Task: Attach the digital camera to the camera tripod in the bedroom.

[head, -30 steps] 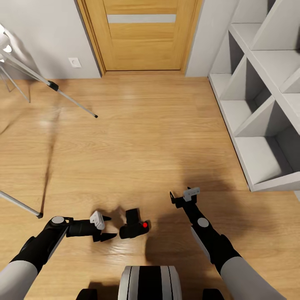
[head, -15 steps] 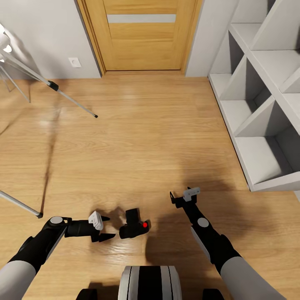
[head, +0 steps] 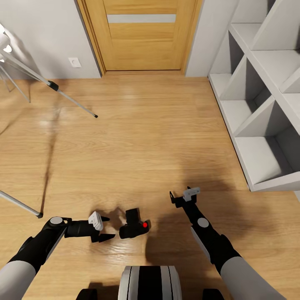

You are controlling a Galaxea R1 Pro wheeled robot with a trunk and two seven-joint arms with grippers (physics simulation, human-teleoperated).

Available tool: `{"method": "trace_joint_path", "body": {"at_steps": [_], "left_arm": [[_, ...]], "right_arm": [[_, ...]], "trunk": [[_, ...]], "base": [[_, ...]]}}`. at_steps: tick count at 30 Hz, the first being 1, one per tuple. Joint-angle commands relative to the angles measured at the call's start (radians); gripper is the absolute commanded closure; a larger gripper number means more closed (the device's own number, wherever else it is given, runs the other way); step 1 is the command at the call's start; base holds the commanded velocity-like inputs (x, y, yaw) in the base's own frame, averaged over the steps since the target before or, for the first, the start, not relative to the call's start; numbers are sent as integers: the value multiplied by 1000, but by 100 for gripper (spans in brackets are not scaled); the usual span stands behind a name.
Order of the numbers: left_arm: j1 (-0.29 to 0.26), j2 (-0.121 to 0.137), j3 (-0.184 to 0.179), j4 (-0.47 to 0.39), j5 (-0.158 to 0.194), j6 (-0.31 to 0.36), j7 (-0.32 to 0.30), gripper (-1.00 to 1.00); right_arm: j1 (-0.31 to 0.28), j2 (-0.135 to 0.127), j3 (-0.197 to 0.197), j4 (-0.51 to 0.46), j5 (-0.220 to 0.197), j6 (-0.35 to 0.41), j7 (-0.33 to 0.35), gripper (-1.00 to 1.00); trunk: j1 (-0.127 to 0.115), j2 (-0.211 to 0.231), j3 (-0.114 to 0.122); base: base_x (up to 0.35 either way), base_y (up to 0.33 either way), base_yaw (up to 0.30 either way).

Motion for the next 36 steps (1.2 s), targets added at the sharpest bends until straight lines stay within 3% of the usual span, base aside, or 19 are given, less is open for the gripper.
{"method": "trace_joint_path", "body": {"at_steps": [1, 12, 36], "left_arm": [[0, 0, -1, -1, -1, 10, -3, -100], [0, 0, -4, 2, -1, -3, -3, -100], [0, 1, -4, 1, -1, -4, -3, -100]], "right_arm": [[-1, -1, 5, 0, 0, -11, -3, -100], [-1, -1, 28, 0, 0, -87, 1, -100], [-1, -1, 35, 0, 0, -96, 11, -100]], "trunk": [[0, 0, -1], [0, 0, -1], [0, 0, -1]], "base": [[0, 0, 0], [0, 0, 0], [0, 0, 0]]}}
